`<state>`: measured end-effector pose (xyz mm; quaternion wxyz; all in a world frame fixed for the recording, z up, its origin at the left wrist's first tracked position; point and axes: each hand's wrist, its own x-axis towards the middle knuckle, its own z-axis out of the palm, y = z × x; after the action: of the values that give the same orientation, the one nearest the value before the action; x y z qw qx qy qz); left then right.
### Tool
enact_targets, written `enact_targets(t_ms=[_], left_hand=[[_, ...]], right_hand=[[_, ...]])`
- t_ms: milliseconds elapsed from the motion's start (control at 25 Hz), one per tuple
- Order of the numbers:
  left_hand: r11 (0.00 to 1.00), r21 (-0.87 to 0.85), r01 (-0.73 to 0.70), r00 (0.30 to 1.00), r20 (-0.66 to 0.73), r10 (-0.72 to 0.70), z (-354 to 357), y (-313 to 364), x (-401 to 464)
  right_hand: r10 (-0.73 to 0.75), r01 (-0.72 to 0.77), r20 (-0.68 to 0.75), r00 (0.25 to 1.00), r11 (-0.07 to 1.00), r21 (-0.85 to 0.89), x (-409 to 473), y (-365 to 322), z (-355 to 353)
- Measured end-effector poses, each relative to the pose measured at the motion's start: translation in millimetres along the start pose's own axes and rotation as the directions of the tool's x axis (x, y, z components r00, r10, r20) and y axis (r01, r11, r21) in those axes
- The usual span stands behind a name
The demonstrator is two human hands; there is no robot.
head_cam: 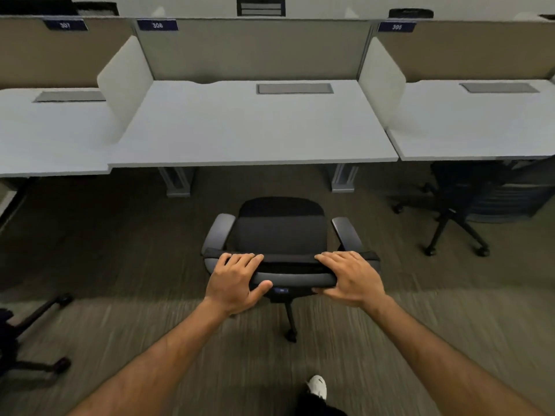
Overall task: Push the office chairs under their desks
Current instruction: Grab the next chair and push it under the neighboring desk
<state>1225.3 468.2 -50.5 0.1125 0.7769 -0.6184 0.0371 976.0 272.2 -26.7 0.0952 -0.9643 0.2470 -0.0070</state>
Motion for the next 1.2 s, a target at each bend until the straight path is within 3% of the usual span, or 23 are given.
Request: enact_targets(t_ms=[240, 400, 760, 1200], left_hand=[[0.996, 0.093, 0.000, 0.986, 0.164, -0.015, -8.7, 15.8, 78.5], [0.997, 0.071, 0.042, 0.978, 0.203, -0.055, 0.0, 10.3, 117.4], [0.997, 0.018, 0.078, 0.974, 0.212, -0.080, 11.6, -32.9, 213.2], [0.997, -0.027, 0.070, 0.974, 0.216, -0.063, 22.0, -123.5, 337.1]], right_hand=[[-0.079, 0.080, 0.037, 0.996, 0.996, -0.032, 43.4, 70.3, -19.1], [-0.100, 0.101, 0.028, 0.995, 0.994, -0.031, 77.6, 101.8, -25.4], [-0.108, 0.109, 0.015, 0.994, 0.993, -0.041, 179.5, 145.6, -32.0], [-0.002, 0.002, -0.006, 1.000, 1.000, 0.004, 312.1, 165.1, -44.7]])
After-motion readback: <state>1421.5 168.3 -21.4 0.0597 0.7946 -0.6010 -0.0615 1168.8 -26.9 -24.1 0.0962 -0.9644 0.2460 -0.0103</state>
